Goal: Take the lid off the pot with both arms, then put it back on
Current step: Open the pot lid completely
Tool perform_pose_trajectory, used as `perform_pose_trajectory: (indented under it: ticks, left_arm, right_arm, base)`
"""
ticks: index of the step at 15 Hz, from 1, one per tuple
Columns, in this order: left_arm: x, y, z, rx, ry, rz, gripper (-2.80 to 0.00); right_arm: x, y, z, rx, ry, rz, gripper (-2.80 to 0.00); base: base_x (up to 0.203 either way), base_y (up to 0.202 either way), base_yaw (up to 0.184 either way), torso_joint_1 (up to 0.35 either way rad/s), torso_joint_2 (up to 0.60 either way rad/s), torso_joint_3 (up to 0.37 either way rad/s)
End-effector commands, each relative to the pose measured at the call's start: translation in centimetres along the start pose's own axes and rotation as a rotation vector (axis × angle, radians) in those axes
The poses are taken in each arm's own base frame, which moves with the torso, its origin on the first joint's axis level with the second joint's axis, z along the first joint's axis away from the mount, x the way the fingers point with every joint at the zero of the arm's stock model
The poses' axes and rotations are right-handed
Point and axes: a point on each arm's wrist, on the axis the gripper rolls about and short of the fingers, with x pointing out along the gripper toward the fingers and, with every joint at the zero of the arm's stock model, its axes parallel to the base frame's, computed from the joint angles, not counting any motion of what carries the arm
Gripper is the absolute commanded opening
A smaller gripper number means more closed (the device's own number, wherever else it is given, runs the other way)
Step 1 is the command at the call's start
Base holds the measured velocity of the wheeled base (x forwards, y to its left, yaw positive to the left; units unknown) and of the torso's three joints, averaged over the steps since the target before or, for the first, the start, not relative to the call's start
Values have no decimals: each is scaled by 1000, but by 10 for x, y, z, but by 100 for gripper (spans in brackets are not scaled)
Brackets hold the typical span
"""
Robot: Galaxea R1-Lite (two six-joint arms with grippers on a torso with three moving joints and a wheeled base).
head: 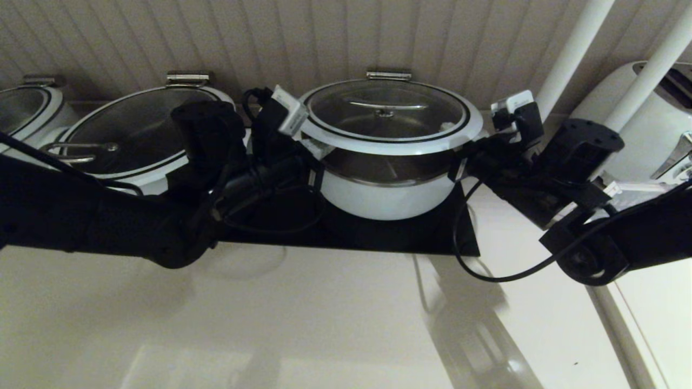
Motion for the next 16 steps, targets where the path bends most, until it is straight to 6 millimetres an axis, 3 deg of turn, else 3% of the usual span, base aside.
perform_pose_trajectory:
  ticks: [1,7,16]
  left_arm:
    - [11,3,-2,6,-14,3,-280]
    - [28,11,8,17,-46,14,-280]
    - [32,13,10,19,-51,16,-280]
  right_arm:
    - [-1,0,3,-10,-12,1,-280]
    - [-12,2,3,-23,12,7,-280]
    - [-79,1,18,-28,102,4,-280]
  base:
    - [0,0,0,0,0,0]
    - [0,0,0,0,0,0]
    - [0,0,0,0,0,0]
